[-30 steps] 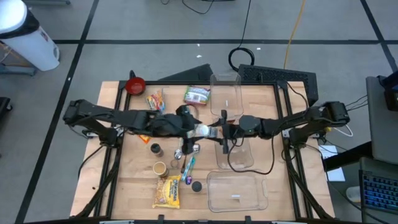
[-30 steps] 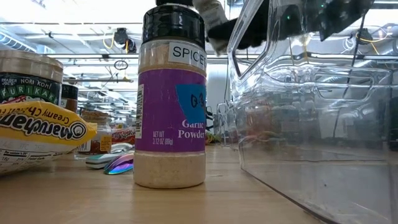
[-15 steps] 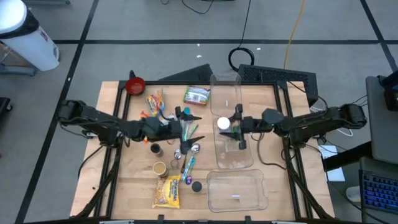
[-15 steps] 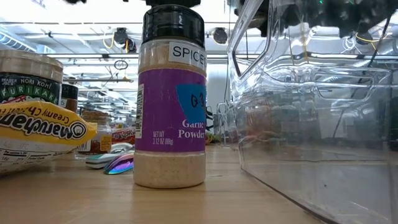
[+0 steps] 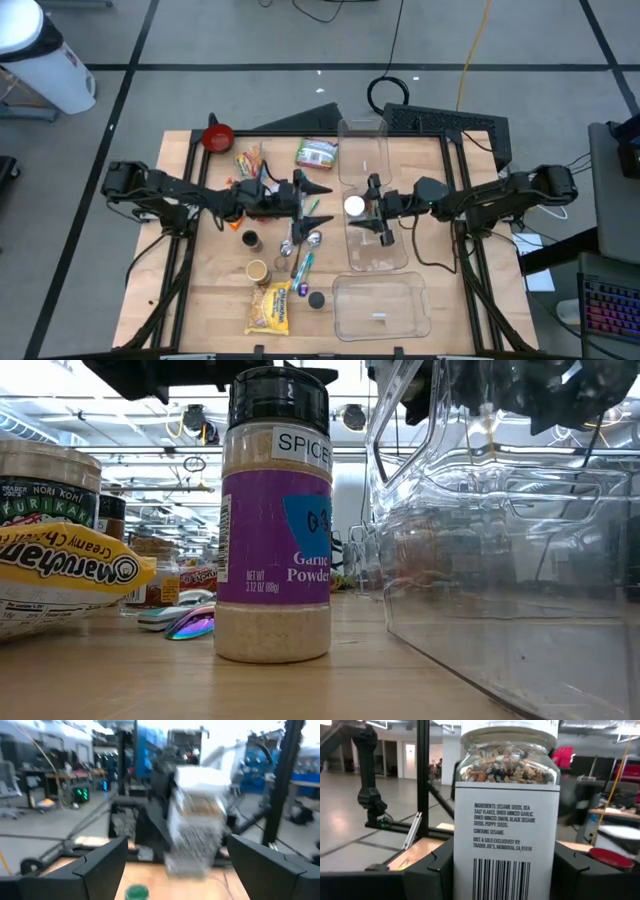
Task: Pick & Place Food Item
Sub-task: Put the white seasoning bottle into the middle transparent bin
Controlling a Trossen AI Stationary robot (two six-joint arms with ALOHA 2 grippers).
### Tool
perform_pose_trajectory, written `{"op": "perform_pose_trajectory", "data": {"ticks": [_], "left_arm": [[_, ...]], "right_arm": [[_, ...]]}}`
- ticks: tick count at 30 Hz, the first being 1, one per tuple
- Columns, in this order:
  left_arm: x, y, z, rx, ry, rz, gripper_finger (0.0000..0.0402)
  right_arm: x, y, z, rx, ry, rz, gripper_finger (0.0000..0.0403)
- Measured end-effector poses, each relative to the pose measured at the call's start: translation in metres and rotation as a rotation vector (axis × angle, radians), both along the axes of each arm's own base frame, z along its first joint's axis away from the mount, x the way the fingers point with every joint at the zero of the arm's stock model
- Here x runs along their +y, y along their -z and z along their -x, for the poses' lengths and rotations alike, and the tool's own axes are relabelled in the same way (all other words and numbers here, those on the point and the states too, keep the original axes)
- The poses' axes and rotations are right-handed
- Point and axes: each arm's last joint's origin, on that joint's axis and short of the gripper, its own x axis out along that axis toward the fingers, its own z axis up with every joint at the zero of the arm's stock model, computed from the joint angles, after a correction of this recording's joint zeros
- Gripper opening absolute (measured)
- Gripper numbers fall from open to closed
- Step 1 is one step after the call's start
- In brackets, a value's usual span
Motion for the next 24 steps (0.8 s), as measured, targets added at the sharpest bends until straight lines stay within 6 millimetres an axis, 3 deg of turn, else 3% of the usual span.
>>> {"op": "perform_pose_trajectory", "data": {"ticks": [11,20,24], "left_arm": [[-0.01,0.015,-0.02,-0.006,0.02,-0.065,0.0346],[-0.014,0.019,-0.061,-0.008,0.011,-0.088,0.034],[-0.013,0.019,-0.062,-0.013,0.008,-0.068,0.0326]], "right_arm": [[0.005,0.004,-0.024,0.024,-0.023,-0.023,0.0191],[0.01,0.008,-0.028,0.043,-0.028,0.003,0.0191],[0.01,0.005,-0.026,0.045,-0.01,0.003,0.0191]]}}
